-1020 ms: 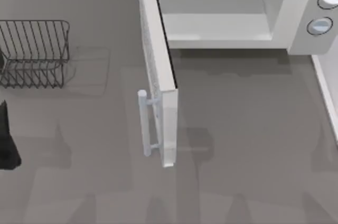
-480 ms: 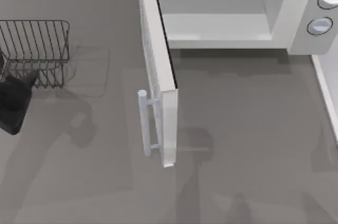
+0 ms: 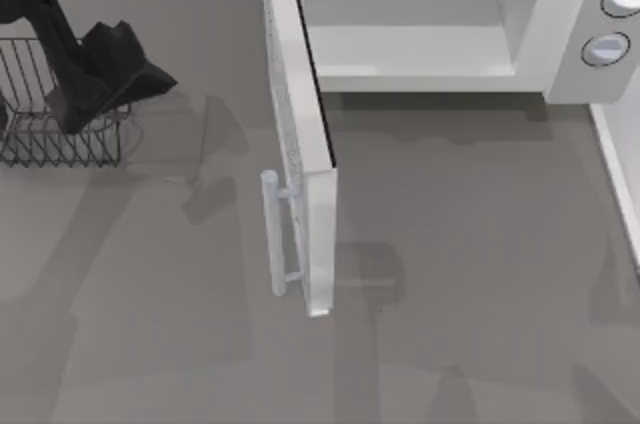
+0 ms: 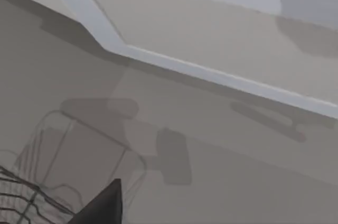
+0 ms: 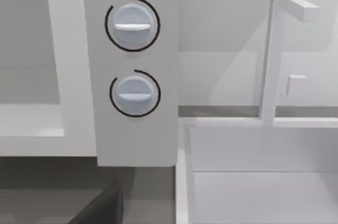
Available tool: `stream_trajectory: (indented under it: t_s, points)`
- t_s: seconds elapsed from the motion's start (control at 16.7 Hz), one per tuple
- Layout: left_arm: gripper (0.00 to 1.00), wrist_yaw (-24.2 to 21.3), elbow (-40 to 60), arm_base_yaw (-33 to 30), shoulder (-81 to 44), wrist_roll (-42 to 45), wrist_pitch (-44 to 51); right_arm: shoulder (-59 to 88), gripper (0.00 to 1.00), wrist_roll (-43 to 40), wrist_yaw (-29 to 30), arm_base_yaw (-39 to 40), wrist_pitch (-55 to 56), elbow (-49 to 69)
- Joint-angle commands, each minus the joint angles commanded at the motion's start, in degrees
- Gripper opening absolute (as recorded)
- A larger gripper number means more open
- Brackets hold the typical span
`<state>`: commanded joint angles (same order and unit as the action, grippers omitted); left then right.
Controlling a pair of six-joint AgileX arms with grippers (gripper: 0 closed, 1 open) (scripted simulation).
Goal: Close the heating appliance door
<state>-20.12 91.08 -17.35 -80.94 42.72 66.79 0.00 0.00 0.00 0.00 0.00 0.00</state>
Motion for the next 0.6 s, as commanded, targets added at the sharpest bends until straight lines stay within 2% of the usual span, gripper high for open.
stream_trajectory:
  t_s: [0.3,0.6]
  points:
    - [1.00,-4.1,18.9,-3.8,-17.1,9.0,13.9,0.0,1.00,0.0,0.0,0.0,0.0,0.0]
    - [1.00,-5.5,25.7,-5.1,-23.3,12.2,18.9,0.0,1.00,0.0,0.0,0.0,0.0,0.0]
